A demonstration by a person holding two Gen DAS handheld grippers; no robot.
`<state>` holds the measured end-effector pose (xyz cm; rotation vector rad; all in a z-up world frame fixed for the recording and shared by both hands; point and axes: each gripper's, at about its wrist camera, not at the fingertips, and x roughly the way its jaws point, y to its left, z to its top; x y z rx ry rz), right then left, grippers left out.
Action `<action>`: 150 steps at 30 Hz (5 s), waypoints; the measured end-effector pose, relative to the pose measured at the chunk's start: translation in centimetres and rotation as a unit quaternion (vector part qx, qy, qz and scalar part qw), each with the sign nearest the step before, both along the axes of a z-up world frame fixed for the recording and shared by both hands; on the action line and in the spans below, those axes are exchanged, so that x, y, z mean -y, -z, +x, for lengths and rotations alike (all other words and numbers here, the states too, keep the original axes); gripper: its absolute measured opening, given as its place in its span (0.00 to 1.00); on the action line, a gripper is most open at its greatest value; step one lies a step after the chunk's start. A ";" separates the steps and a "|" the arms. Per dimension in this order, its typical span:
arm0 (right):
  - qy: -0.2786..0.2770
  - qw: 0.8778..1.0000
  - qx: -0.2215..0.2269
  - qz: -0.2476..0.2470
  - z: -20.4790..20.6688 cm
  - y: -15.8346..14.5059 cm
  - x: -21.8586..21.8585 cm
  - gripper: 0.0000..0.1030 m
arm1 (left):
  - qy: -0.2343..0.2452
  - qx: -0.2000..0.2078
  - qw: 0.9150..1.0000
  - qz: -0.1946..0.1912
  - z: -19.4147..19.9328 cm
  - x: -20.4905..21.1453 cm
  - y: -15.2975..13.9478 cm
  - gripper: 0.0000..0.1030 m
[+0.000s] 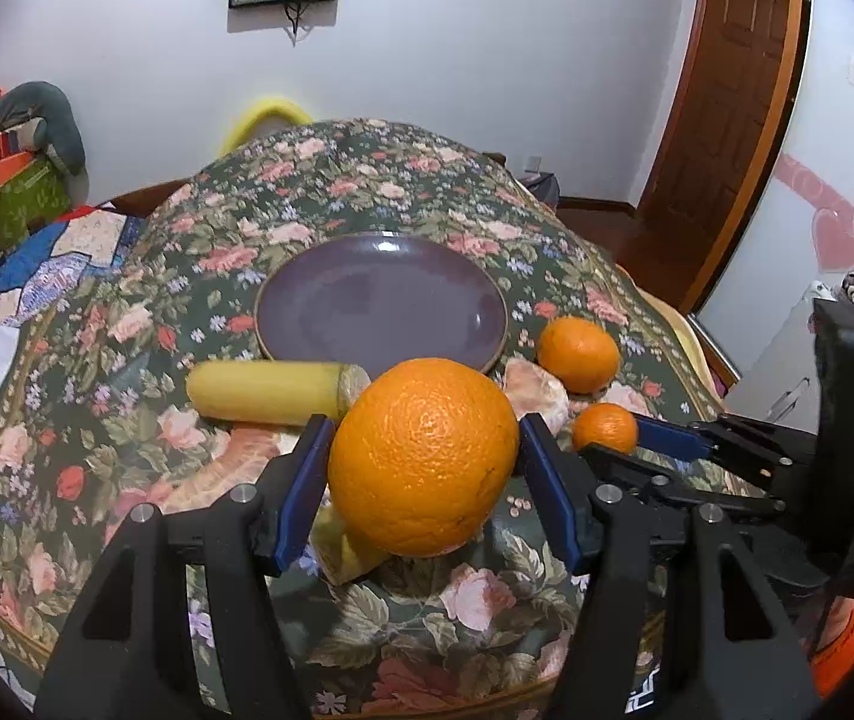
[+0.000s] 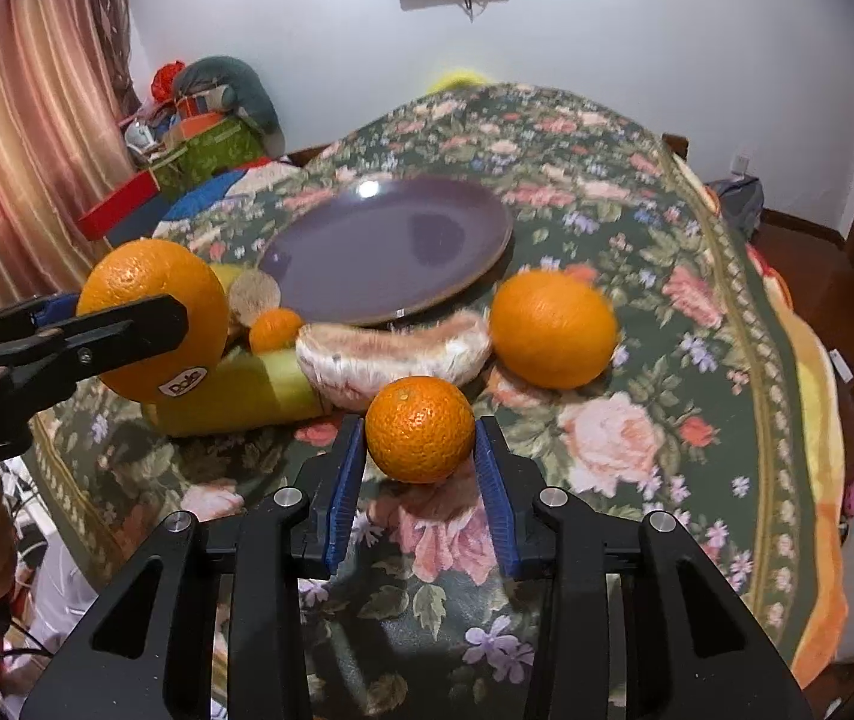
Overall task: Organize fruits
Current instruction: 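Close the right gripper on the small tangerine while the left gripper lifts the large orange, then carry both fruits over the purple plate and open both grippers to release them, then grasp another large orange with the right gripper while the left gripper approaches a yellow cylindrical fruit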
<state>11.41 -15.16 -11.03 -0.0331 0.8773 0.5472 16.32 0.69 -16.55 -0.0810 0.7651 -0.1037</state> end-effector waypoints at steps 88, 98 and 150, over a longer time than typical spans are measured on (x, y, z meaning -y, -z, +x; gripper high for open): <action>-0.010 0.999 0.013 -0.032 14.4 -2.8 -5.1 0.50 | -0.053 -0.037 0.997 0.035 15.0 -8.3 -0.4 0.69; 0.003 0.999 0.023 -0.025 10.1 -4.3 -2.9 0.53 | -0.056 -0.044 0.997 0.033 10.1 -8.6 -0.9 0.70; 0.043 0.997 -0.064 -0.026 9.9 3.5 1.4 0.61 | -0.096 -0.097 0.990 0.017 4.2 -12.4 5.0 0.67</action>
